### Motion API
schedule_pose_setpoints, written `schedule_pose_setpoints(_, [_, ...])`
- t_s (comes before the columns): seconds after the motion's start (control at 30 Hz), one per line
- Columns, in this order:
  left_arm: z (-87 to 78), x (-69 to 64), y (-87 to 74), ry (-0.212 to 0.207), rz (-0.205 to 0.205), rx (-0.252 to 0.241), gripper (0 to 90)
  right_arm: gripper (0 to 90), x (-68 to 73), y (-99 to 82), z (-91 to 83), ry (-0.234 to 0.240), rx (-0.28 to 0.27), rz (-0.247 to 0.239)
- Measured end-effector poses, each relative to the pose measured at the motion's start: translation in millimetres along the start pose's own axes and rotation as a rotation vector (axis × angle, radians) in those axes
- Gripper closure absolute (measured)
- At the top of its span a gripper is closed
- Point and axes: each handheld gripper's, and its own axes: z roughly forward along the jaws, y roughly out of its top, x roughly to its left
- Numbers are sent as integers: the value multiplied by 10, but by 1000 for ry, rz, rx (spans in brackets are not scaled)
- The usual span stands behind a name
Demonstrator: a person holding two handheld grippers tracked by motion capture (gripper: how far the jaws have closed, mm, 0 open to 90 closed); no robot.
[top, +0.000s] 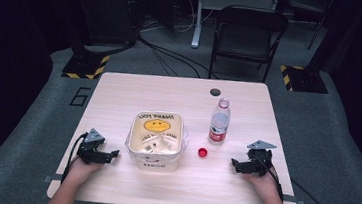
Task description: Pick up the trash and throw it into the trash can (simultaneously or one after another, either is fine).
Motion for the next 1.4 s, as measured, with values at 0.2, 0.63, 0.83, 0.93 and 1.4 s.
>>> schedule_pose_setpoints(0.2, [2, 7, 6, 4, -1, 1, 149, 84, 0, -22, -35, 12, -21, -14])
schedule_pose_setpoints(0.63, [-9, 0, 0, 2, -4, 6, 150, 281, 29, 16, -90, 24, -3, -26])
schedule_pose_setpoints(0.83, [0, 4, 5, 3, 4, 1, 151, 320, 32, 16, -120, 17, 16, -16])
schedule_pose_setpoints(0.93, [14, 0, 14, 3, 1, 0, 151, 325, 30, 11, -143, 18, 23, -12])
schedule_pose_setpoints(1.4, [-1, 0, 13, -2, 6, 9, 151, 303, 92, 150, -272, 49, -32, -5])
